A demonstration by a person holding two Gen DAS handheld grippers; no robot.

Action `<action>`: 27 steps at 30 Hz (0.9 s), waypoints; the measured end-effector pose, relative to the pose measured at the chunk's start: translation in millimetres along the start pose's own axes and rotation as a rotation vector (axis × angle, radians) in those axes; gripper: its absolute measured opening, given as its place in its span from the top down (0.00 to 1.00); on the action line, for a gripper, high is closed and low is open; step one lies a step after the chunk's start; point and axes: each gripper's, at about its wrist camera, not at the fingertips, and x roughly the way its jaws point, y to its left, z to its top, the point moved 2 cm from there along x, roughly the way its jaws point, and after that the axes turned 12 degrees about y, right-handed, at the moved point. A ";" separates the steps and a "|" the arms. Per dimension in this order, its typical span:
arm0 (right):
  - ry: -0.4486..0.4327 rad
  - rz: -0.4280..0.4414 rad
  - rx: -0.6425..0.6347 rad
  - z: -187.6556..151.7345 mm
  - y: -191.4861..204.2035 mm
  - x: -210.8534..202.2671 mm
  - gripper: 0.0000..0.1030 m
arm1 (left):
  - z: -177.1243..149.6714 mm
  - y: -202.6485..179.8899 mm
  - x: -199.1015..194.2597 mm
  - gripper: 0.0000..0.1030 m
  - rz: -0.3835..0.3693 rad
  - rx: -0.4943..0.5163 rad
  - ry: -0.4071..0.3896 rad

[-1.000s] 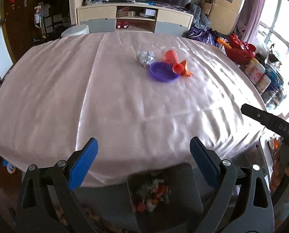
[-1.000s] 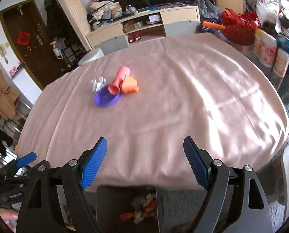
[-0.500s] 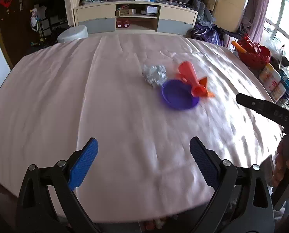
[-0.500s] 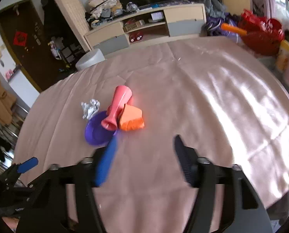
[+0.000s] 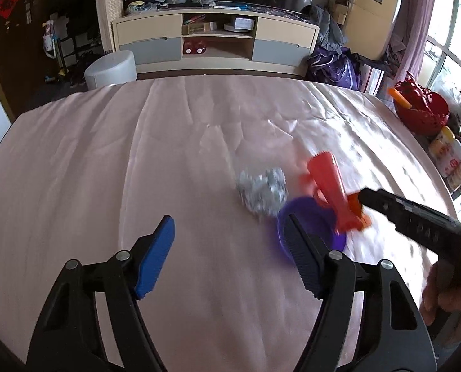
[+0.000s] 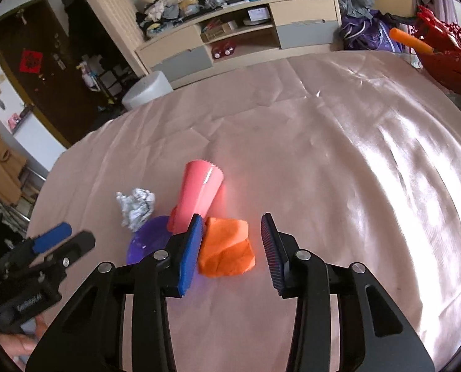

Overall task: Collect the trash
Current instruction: 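Grasp the crumpled foil with the left tool while the right tool grasps the orange cloth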

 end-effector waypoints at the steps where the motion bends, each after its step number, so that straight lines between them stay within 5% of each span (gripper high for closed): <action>1: 0.002 0.006 0.001 1.1 -1.9 1.8 0.61 | 5.5 -0.5 5.8 0.34 0.004 0.003 0.002; 9: 0.021 0.004 -0.022 5.8 -6.3 20.5 0.62 | 28.7 -8.2 45.5 0.38 -0.003 0.033 0.039; 14: 0.003 -0.011 -0.044 4.4 -10.0 18.9 0.67 | 31.3 -20.2 60.3 0.77 -0.023 0.069 0.062; 16: 0.001 -0.012 -0.047 2.1 -11.6 16.7 0.69 | 29.9 -25.3 61.3 0.83 -0.022 0.079 0.060; 27: -0.029 -0.033 -0.041 -18.5 -18.0 -29.6 0.73 | 12.0 -25.2 8.3 0.87 -0.001 0.071 0.011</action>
